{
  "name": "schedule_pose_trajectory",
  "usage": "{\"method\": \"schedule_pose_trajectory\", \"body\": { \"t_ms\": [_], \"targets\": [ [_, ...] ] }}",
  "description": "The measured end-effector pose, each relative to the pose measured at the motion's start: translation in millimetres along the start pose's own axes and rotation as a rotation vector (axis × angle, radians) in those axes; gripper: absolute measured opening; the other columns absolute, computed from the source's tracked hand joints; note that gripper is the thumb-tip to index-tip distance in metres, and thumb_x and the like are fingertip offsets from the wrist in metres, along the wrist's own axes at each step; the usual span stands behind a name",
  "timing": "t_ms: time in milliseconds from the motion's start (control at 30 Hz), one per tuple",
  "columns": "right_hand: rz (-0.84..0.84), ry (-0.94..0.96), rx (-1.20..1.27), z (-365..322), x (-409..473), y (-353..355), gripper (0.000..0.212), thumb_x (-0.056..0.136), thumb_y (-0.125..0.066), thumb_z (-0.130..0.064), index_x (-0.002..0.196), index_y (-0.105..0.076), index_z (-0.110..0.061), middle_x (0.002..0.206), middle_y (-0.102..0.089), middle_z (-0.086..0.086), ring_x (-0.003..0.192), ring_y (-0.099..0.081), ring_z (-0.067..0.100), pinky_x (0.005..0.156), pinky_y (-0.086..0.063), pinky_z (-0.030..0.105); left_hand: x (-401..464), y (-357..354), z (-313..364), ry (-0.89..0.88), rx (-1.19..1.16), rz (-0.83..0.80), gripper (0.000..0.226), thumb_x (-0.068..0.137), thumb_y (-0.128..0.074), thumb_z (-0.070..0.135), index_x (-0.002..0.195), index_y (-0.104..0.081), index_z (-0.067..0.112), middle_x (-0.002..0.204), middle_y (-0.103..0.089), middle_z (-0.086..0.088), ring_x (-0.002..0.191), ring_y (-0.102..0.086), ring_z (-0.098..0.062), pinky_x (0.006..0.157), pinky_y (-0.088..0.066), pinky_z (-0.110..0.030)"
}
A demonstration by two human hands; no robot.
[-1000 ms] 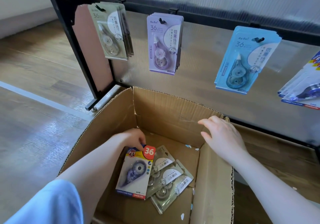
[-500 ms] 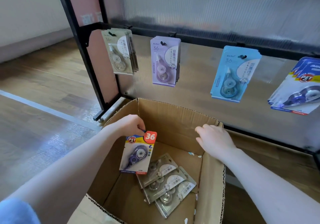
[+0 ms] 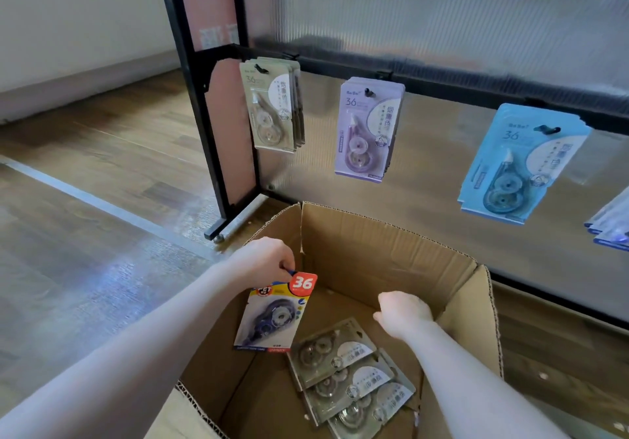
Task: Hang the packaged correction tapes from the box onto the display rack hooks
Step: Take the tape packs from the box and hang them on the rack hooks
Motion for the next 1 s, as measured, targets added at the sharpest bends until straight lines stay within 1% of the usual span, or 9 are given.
{"method": "schedule_pose_trajectory", "body": {
  "t_ms": [100,200,333,400,533,833,900,933,1000],
  "targets": [
    [-0.081,-0.036,0.047,-2.5,8.7,-21.2,0.028,0.097,-0.043,-0.033,0.116,-0.056,-0.016,0.112,-0.061,0.003,0.1,-0.059,0.021,0.082,-0.049,0.03,0.0,0.6,1.6,-0.022,-0.01,0.021,0.019,0.087,-0.059,0.026,0.102,-0.068,0.019,0.101,-0.063,0.004,0.085,-0.054,-0.009,0.067,-0.043,-0.019],
    [-0.171,-0.056,0.082,-9.0,15.7,-39.0,0.038,0.096,-0.044,-0.041,0.121,-0.054,-0.015,0.121,-0.058,0.005,0.11,-0.056,0.025,0.088,-0.045,0.033,1.0,-1.3,-0.1,-0.018,0.001,0.037,0.019,0.088,-0.058,0.027,0.103,-0.067,0.02,0.101,-0.064,0.004,0.086,-0.057,-0.01,0.065,-0.043,-0.019],
    [-0.192,-0.07,0.128,-20.7,23.6,-57.6,0.052,0.09,-0.051,-0.051,0.125,-0.047,-0.013,0.126,-0.055,0.005,0.116,-0.053,0.024,0.091,-0.042,0.033,2.2,0.1,-4.1,-0.006,0.029,0.067,0.016,0.088,-0.058,0.028,0.099,-0.067,0.022,0.101,-0.064,0.006,0.088,-0.058,-0.013,0.066,-0.045,-0.025],
    [-0.182,-0.081,0.144,-25.0,24.6,-65.3,0.054,0.088,-0.055,-0.049,0.126,-0.044,-0.013,0.126,-0.055,0.005,0.116,-0.052,0.024,0.091,-0.042,0.033,1.6,-0.1,-5.2,-0.01,0.044,0.071,0.015,0.088,-0.058,0.029,0.098,-0.067,0.022,0.1,-0.063,0.007,0.087,-0.057,-0.013,0.065,-0.045,-0.025],
    [-0.143,-0.114,0.166,-24.8,22.8,-74.2,0.05,0.088,-0.061,-0.035,0.128,-0.042,-0.012,0.128,-0.051,0.007,0.119,-0.048,0.024,0.094,-0.04,0.033,-1.3,-2.6,-7.9,0.01,0.056,0.075,0.016,0.088,-0.057,0.029,0.099,-0.067,0.022,0.098,-0.063,0.006,0.086,-0.058,-0.014,0.063,-0.041,-0.024],
    [-0.156,-0.233,0.339,-16.5,21.6,-82.1,0.056,0.079,-0.07,-0.038,0.123,-0.046,-0.012,0.126,-0.052,0.007,0.118,-0.049,0.024,0.092,-0.042,0.031,-4.8,-3.7,-9.4,0.023,0.112,0.061,0.017,0.09,-0.055,0.03,0.101,-0.065,0.022,0.101,-0.064,0.005,0.088,-0.059,-0.015,0.066,-0.048,-0.025],
    [-0.21,-0.274,0.402,-14.6,21.0,-82.2,0.054,0.077,-0.073,-0.036,0.119,-0.05,-0.012,0.122,-0.056,0.004,0.113,-0.053,0.023,0.084,-0.045,0.029,-5.4,-3.9,-10.9,0.021,0.106,0.055,0.016,0.09,-0.055,0.03,0.1,-0.066,0.023,0.1,-0.064,0.005,0.088,-0.059,-0.015,0.068,-0.05,-0.027],
    [-0.233,-0.28,0.441,-14.0,21.0,-81.3,0.046,0.078,-0.073,-0.035,0.112,-0.053,-0.013,0.114,-0.058,0.003,0.106,-0.056,0.021,0.078,-0.045,0.027,-6.1,-4.4,-11.6,0.022,0.102,0.053,0.015,0.09,-0.056,0.03,0.099,-0.066,0.023,0.1,-0.064,0.005,0.088,-0.059,-0.015,0.068,-0.05,-0.027],
    [-0.204,-0.258,0.542,-13.2,23.5,-74.5,0.022,0.08,-0.071,-0.03,0.083,-0.054,-0.017,0.083,-0.056,-0.002,0.079,-0.055,0.015,0.063,-0.041,0.024,-8.2,-5.4,-13.4,0.029,0.105,0.055,0.014,0.09,-0.056,0.029,0.097,-0.066,0.022,0.098,-0.065,0.004,0.087,-0.059,-0.015,0.065,-0.048,-0.025]
  ]
}}
Point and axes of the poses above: each hand's wrist, its own x-axis towards the middle knuckle, its own y-axis out of the back of the hand, z = x × y, the point moved 6 cm from there along x, towards the middle knuckle
